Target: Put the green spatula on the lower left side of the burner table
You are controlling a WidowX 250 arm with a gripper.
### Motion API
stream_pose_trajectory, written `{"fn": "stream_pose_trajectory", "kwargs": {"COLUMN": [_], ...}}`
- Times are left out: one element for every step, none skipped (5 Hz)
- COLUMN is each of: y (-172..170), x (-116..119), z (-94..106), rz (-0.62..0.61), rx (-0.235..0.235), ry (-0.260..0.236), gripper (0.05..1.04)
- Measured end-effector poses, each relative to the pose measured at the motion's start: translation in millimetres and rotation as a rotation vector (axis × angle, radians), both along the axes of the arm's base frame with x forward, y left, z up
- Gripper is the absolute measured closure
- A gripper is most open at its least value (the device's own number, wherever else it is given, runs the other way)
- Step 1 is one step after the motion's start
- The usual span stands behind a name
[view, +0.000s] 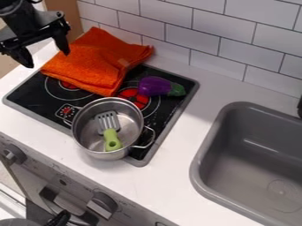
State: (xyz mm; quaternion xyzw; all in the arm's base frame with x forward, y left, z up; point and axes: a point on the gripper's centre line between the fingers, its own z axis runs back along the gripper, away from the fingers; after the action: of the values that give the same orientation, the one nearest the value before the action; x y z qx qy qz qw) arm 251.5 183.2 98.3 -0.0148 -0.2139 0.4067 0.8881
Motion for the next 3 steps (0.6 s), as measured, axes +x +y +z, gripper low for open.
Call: {"fn": "stream_pose_trajectory", "kwargs": {"y": [-2.7, -17.0, -37.1], "x": [-3.3, -11.5, -19.0], "z": [-8.4, -9.5, 0.7], "rz": [0.001, 0.019, 0.061], "rx": [-0.021, -0.073, -0.094], "ry": [0.025, 0.072, 0.126], "gripper": [0.086, 0.086, 0.086]}}
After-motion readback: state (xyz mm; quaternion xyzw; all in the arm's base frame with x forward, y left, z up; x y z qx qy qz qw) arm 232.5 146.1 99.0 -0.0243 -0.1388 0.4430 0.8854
